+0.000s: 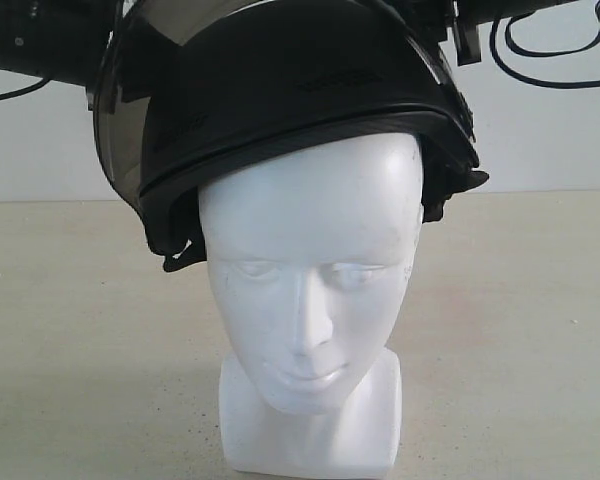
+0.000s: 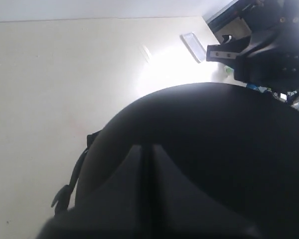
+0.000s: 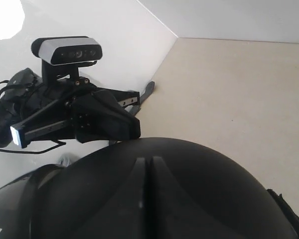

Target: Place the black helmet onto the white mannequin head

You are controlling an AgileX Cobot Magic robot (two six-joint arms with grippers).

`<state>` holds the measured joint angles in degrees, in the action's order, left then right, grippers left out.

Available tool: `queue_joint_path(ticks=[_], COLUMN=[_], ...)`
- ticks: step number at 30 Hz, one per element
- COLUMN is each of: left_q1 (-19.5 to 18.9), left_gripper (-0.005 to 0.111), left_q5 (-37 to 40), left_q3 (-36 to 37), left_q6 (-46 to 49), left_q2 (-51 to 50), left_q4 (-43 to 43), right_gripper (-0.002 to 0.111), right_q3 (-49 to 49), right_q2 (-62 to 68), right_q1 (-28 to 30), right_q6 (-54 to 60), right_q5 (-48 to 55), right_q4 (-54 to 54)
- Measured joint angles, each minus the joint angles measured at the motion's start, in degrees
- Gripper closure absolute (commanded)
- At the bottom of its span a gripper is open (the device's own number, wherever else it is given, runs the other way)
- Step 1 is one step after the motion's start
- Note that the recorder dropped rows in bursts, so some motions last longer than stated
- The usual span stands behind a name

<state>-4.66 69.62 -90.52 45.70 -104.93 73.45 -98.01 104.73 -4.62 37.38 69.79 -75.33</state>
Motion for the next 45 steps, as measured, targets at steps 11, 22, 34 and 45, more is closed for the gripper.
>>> queue_joint_path(ticks=[11, 22, 34, 45], left_q1=[0.34, 1.62, 4.1, 5.15], left_gripper=[0.102, 0.102, 0.102, 0.102], left_q5=[0.0, -2.68, -3.82, -6.94], left_q3=[0.56, 4.6, 4.96, 8.84], left_q6=[-1.68, -1.33, -2.11, -2.2], left_q2=[4.06, 6.56, 10.88, 14.45], left_q4=[-0.53, 0.99, -0.81, -0.44], right_gripper=[0.108, 0.108, 0.108, 0.108], right_q3=[0.0, 1.38, 7.26, 9.15], right_q2=[-1.49, -3.52, -9.31, -12.25], right_q1=[0.0, -0.54, -0.54, -1.62], right_q6=[-0.71, -2.16, -2.5, -3.95], right_q5=[-0.11, -0.12, -0.58, -1.07], right_q4=[0.44, 1.36, 1.37, 1.91])
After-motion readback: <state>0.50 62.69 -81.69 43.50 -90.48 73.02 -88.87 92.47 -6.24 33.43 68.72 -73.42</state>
